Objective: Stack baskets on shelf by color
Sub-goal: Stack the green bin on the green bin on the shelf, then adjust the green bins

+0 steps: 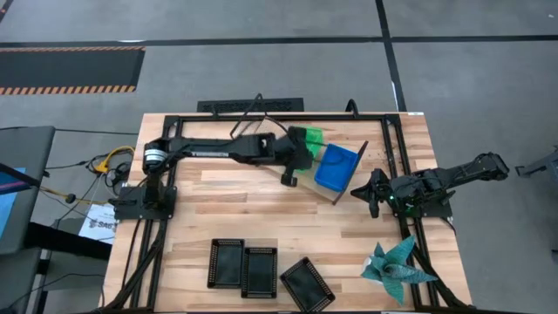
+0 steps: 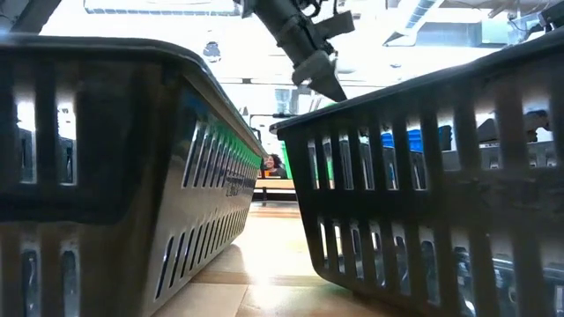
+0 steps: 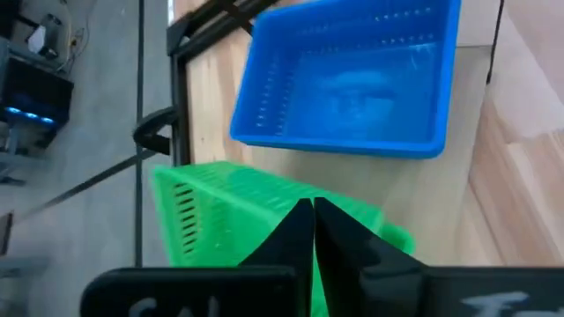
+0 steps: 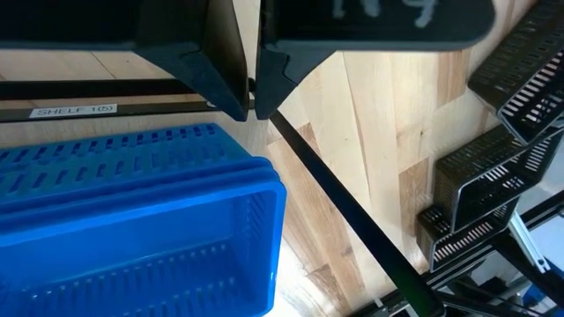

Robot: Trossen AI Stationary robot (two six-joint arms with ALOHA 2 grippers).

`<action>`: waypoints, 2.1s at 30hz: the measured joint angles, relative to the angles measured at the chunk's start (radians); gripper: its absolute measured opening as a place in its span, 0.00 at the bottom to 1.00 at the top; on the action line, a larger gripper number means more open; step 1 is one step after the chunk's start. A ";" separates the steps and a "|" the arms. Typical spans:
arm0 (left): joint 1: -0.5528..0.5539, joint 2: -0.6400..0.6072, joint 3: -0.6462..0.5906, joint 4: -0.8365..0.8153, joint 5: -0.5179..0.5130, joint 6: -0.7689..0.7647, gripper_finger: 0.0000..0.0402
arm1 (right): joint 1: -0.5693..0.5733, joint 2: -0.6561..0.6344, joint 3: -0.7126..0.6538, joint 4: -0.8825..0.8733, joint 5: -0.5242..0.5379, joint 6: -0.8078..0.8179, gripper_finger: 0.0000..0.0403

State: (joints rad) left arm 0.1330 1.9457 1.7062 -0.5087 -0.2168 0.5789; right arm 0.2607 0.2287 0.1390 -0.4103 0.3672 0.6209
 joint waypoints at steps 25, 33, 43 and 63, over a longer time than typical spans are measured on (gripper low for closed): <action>-0.040 -0.111 -0.016 -0.050 -0.135 -0.100 0.00 | 0.000 0.000 0.000 -0.004 -0.001 0.000 0.13; 0.051 -0.299 -0.343 0.193 -0.198 -0.173 0.00 | 0.000 0.000 0.000 -0.005 -0.001 -0.001 0.13; 0.228 -0.307 -0.534 0.504 -0.113 -0.215 0.00 | 0.000 0.000 0.000 0.000 0.000 0.000 0.13; 0.275 -0.147 -0.458 0.464 -0.007 -0.315 0.00 | -0.001 0.000 0.000 0.006 0.001 0.000 0.13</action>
State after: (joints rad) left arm 0.4079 1.7986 1.2486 -0.0450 -0.2235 0.2636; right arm 0.2600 0.2289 0.1387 -0.4040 0.3677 0.6212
